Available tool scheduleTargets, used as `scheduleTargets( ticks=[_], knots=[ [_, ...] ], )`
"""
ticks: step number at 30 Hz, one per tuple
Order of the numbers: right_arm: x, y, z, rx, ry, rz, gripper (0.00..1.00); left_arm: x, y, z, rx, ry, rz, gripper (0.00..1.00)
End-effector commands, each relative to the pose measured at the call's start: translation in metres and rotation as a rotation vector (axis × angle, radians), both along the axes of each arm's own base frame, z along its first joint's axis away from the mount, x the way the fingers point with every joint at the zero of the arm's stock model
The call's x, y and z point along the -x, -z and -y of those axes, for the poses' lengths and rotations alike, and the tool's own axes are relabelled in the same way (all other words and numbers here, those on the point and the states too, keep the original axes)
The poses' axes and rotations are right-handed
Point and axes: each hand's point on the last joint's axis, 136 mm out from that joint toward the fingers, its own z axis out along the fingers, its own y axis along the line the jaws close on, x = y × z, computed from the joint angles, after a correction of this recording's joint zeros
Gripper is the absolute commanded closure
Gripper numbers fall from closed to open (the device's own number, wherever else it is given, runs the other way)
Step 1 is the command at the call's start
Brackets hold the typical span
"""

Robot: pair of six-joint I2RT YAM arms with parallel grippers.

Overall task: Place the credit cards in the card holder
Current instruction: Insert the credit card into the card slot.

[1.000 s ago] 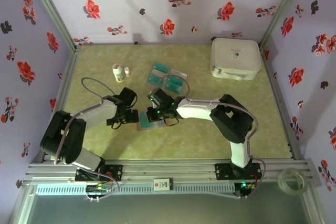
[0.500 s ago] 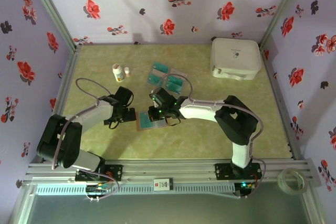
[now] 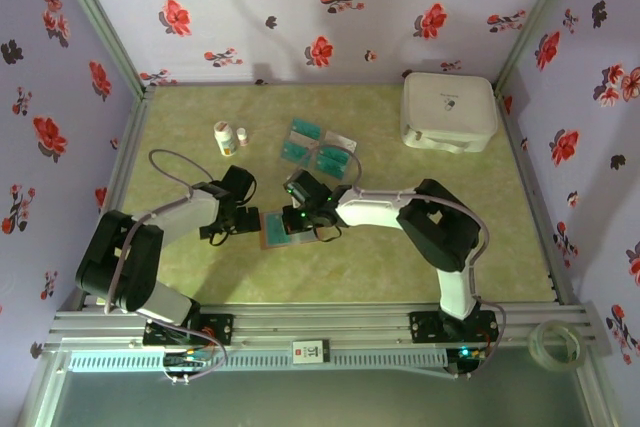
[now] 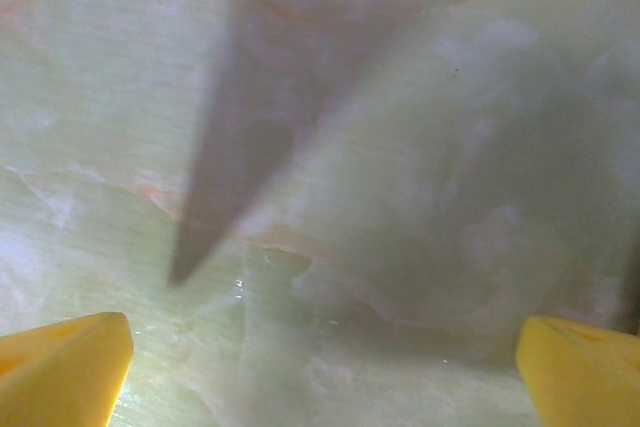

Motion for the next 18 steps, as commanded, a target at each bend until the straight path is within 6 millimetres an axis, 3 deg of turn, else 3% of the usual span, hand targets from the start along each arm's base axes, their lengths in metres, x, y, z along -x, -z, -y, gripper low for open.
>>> scheduleTargets(
  ticks=[1, 18],
  knots=[
    [-0.008, 0.001, -0.006, -0.005, 0.003, 0.004, 0.97, 0.001, 0.006, 0.001, 0.003, 0.011, -0.023, 0.00],
    [-0.003, 0.002, -0.022, -0.040, -0.015, -0.032, 0.98, 0.002, 0.010, 0.003, 0.012, 0.011, -0.032, 0.00]
  ],
)
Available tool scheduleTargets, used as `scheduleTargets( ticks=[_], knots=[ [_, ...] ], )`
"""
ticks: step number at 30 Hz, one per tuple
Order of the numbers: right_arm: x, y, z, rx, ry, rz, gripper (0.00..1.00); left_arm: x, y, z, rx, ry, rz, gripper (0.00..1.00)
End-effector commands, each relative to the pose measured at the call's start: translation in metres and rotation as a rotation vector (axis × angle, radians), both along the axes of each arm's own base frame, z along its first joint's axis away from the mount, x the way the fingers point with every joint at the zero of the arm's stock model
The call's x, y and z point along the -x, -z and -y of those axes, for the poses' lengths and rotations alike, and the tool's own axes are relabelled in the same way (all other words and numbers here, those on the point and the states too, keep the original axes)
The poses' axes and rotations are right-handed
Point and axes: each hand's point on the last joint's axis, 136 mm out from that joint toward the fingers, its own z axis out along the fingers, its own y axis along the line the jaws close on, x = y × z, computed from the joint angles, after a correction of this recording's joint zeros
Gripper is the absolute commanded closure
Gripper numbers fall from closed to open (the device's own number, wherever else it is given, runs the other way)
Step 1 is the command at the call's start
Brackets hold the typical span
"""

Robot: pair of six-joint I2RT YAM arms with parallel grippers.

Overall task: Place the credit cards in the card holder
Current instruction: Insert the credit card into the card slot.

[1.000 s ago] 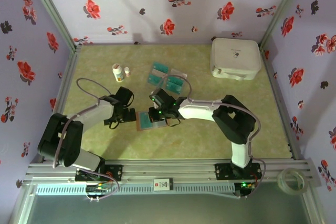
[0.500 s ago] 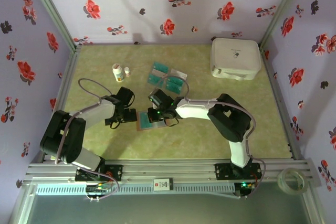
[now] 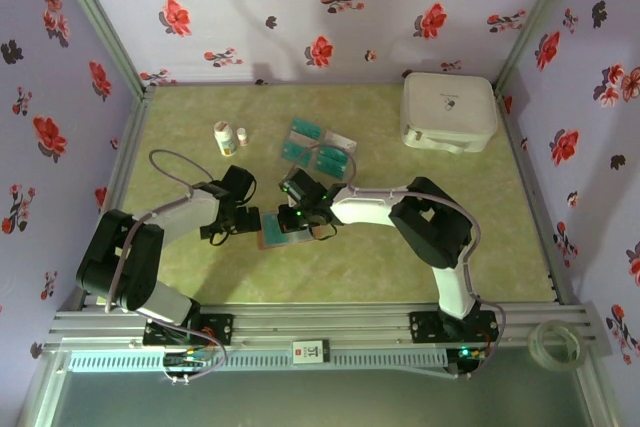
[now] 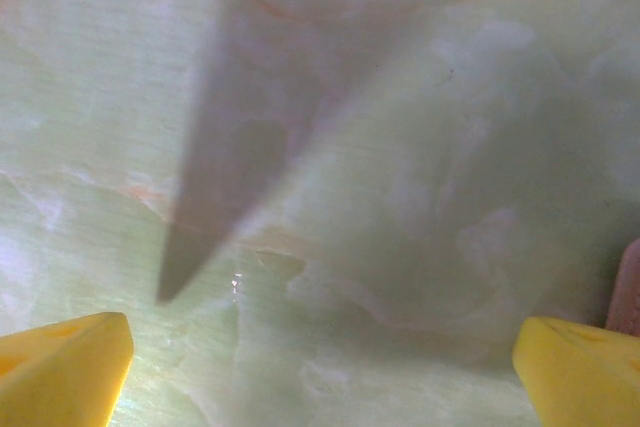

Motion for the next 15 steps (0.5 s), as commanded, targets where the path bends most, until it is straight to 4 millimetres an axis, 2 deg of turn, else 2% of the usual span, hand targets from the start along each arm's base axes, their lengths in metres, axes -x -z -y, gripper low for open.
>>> scheduleTargets(
  ticks=[1, 8, 11, 15],
  knots=[
    [-0.001, -0.002, -0.011, -0.022, -0.005, -0.011, 0.98, 0.002, 0.009, 0.002, 0.005, 0.011, -0.029, 0.00],
    [0.002, -0.007, -0.017, -0.038, -0.023, -0.016, 0.98, 0.002, 0.009, 0.002, 0.006, 0.012, -0.030, 0.00],
    [-0.001, -0.019, -0.011, -0.034, -0.017, 0.020, 0.97, 0.002, 0.008, 0.002, 0.008, 0.011, -0.027, 0.00],
    [-0.008, -0.036, 0.001, -0.041, 0.011, 0.056, 0.89, 0.002, 0.007, 0.002, 0.008, 0.011, -0.026, 0.00]
  ],
)
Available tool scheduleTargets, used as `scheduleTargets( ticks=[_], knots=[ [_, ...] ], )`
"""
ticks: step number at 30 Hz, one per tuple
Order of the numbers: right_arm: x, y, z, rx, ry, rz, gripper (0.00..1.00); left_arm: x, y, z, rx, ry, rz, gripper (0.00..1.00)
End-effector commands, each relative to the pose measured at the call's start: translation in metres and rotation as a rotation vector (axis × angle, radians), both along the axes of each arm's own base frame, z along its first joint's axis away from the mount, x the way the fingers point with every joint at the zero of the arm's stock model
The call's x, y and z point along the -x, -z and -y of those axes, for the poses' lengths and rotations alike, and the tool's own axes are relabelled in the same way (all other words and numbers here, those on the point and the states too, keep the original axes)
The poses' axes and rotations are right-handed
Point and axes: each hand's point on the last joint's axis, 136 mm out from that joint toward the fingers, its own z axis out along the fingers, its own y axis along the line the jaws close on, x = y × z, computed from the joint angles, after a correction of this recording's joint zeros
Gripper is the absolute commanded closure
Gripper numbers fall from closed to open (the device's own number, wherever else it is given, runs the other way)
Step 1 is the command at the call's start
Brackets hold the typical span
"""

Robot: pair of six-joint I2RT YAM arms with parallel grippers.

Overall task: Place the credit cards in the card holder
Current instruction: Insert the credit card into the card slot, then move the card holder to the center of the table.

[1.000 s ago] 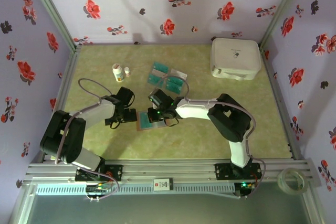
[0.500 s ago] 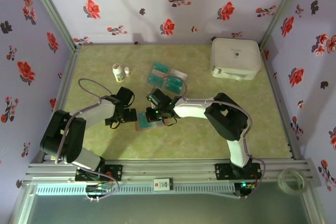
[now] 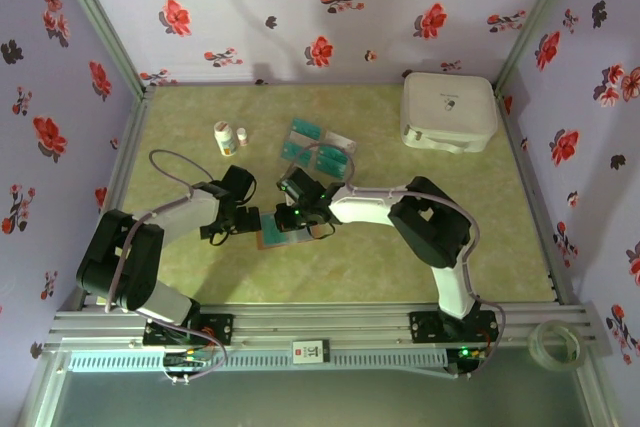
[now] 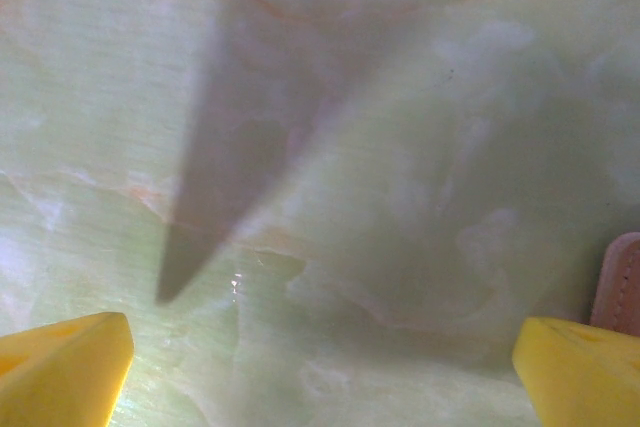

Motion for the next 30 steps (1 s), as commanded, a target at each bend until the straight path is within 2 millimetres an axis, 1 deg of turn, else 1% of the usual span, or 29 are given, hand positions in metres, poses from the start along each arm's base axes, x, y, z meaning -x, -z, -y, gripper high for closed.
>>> scheduleTargets(
  ticks=[1, 4, 8, 10, 16, 20, 24, 30],
  knots=[
    [-0.008, -0.030, 0.010, -0.023, 0.025, 0.058, 0.87, 0.001, 0.005, 0.002, 0.009, 0.013, -0.024, 0.00],
    [-0.011, -0.033, 0.020, -0.019, 0.047, 0.068, 0.83, 0.000, 0.001, 0.003, 0.010, 0.018, -0.018, 0.00],
    [-0.013, -0.025, 0.033, -0.001, 0.069, 0.061, 0.82, -0.001, -0.007, 0.002, 0.009, 0.023, -0.004, 0.00],
    [-0.016, -0.025, 0.040, -0.007, 0.087, 0.063, 0.81, -0.002, -0.012, 0.001, 0.001, 0.029, 0.005, 0.00],
    [-0.021, -0.033, 0.061, -0.008, 0.116, 0.079, 0.78, -0.008, -0.035, -0.003, -0.015, 0.046, 0.053, 0.00],
    [-0.023, -0.037, 0.072, -0.005, 0.128, 0.083, 0.76, -0.010, -0.047, -0.002, -0.005, 0.052, 0.083, 0.00],
    [-0.021, -0.037, 0.075, -0.001, 0.124, 0.085, 0.76, -0.010, -0.048, -0.003, -0.005, 0.050, 0.083, 0.00],
    [-0.021, -0.025, 0.086, 0.047, 0.134, 0.090, 0.75, -0.007, -0.042, -0.003, -0.003, 0.046, 0.071, 0.00]
  ],
)
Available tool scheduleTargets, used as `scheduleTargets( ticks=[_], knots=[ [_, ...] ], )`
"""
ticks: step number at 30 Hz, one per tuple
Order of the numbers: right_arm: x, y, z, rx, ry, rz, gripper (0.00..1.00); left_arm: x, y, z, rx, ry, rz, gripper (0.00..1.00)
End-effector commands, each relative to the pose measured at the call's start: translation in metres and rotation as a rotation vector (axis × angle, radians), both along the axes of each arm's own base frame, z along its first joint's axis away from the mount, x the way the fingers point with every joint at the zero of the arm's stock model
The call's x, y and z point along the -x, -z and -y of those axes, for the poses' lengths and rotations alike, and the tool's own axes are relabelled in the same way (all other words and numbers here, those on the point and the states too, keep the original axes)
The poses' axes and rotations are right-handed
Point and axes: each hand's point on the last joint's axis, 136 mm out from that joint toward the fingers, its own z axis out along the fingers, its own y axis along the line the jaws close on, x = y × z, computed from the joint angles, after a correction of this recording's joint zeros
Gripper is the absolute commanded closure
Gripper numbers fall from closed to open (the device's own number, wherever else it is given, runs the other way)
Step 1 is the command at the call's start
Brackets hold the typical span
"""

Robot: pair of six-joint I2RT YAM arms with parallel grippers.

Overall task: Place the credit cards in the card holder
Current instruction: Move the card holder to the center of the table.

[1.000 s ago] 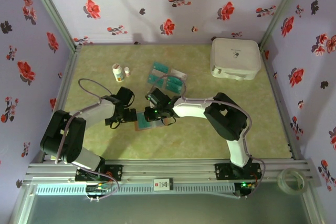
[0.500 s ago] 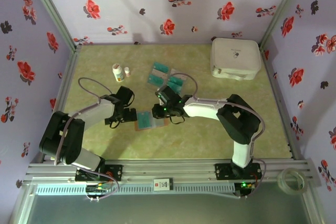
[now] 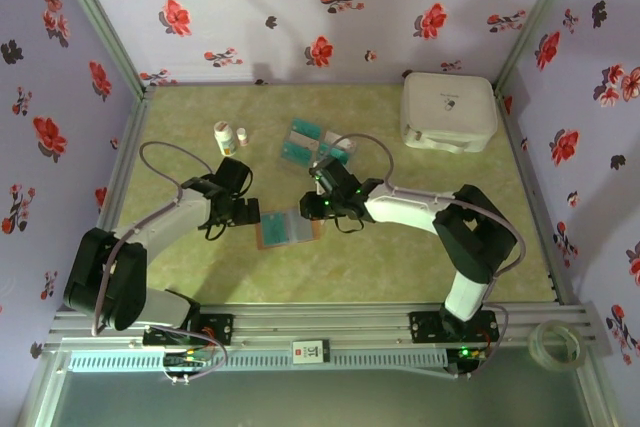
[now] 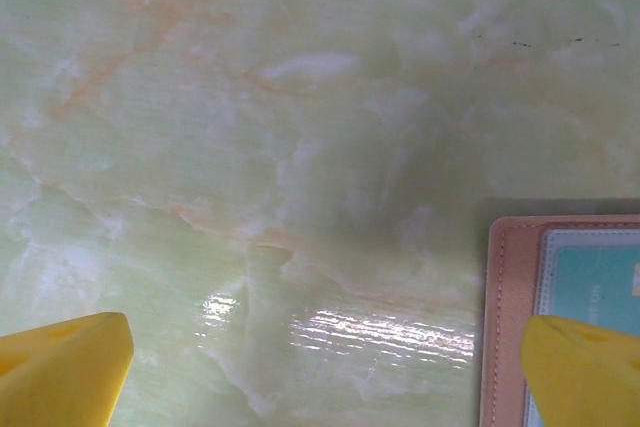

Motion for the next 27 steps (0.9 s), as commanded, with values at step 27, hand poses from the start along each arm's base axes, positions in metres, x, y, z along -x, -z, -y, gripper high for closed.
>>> scheduleTargets(
  ticks=[27],
  knots=[
    [0.000, 0.011, 0.045, 0.157, 0.033, 0.060, 0.63, 0.006, 0.009, -0.001, 0.012, -0.008, -0.025, 0.00]
  ],
)
